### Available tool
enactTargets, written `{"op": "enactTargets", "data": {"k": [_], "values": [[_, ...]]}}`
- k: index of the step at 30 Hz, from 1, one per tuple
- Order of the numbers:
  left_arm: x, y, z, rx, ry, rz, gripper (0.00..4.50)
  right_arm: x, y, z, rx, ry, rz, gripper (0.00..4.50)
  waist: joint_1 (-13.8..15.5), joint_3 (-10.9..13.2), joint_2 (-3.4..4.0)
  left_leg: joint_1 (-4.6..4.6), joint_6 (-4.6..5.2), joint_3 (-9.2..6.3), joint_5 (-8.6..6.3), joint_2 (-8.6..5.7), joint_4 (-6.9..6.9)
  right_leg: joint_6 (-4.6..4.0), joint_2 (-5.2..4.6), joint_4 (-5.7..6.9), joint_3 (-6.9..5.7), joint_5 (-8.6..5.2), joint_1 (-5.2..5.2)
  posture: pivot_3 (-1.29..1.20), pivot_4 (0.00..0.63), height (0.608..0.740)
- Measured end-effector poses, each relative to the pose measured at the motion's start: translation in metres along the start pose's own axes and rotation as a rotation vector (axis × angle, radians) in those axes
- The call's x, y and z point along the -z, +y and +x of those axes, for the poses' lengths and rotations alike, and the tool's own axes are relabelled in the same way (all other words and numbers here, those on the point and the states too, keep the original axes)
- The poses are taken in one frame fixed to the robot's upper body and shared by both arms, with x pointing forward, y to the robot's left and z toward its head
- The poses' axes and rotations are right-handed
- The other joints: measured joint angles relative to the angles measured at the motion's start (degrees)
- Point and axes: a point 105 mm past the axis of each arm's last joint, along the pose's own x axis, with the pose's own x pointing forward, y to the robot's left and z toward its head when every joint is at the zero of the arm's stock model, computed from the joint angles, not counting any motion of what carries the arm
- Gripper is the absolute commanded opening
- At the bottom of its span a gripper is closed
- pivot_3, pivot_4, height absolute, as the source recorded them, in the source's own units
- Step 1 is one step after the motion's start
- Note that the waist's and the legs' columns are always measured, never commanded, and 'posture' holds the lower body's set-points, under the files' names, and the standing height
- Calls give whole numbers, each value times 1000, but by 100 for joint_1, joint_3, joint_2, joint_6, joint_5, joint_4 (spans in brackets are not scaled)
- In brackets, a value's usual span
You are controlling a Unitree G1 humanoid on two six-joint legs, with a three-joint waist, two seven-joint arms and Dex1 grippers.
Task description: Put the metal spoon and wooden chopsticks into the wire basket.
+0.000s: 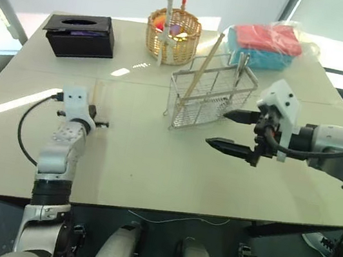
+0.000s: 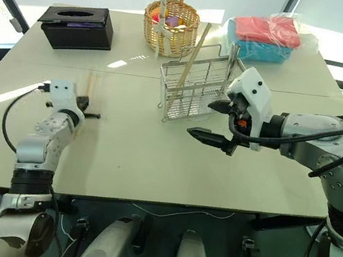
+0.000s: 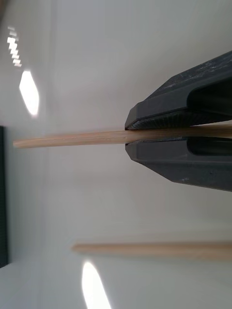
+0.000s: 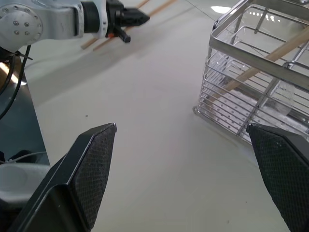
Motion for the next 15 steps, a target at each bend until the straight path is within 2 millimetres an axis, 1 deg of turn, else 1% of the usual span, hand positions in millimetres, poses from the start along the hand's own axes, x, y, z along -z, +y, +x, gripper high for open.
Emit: {"op": "enactTargets", "data": {"k": [2,3,4,5,6,8,11,13,14,15], "values": [[-56,-11,5,90,-206,-18,75,-3,-6,2,31,-25,3,4500,85,1,-2,-2,0,3,0,-5,5,9,-4,-11,2,13,5,0,150,740],[-79,-17,4,127,-292,-17,75,-5,-8,2,41,-35,2,4500,98,0,0,0,3,4,-2,-8,5,11,-5,-21,2,17,11,0,150,740],[-95,-21,3,158,-357,-19,75,-6,-9,3,50,-41,-1,4500,98,-2,2,4,9,6,-5,-10,5,15,-6,-29,3,21,19,0,150,740],[-105,-26,2,196,-401,-31,75,-7,-10,2,61,-44,-4,4500,91,-2,2,8,15,10,-9,-11,5,18,-8,-34,4,22,24,0,150,740],[-110,-31,3,235,-421,-45,75,-7,-12,2,74,-47,-5,4500,86,-2,1,6,16,10,-9,-11,5,20,-7,-37,4,24,23,0,150,740],[-118,-51,5,374,-458,-132,75,-10,-17,-1,111,-65,-6,4500,98,2,-6,0,16,9,-8,-9,8,23,-4,-34,2,25,19,0,150,740],[-149,-81,-2,581,-563,-238,75,-14,-22,-3,152,-93,-16,4500,77,5,-11,-1,17,8,-7,-8,11,24,-3,-31,1,26,32,0,150,740],[-167,-95,-8,687,-621,-277,75,-15,-23,-3,168,-106,-16,4500,55,4,-9,2,24,12,-2,-8,11,24,-3,-28,3,26,40,0,150,740],[-170,-102,-9,736,-632,-295,75,-16,-24,-4,178,-111,-16,4500,50,4,-8,3,27,12,-1,-7,10,24,-1,-27,3,26,39,0,150,740],[-170,-108,-9,774,-630,-311,75,-17,-26,-6,189,-122,-16,4500,50,3,-8,4,28,11,0,-5,9,24,0,-25,2,26,39,0,150,740]]}}
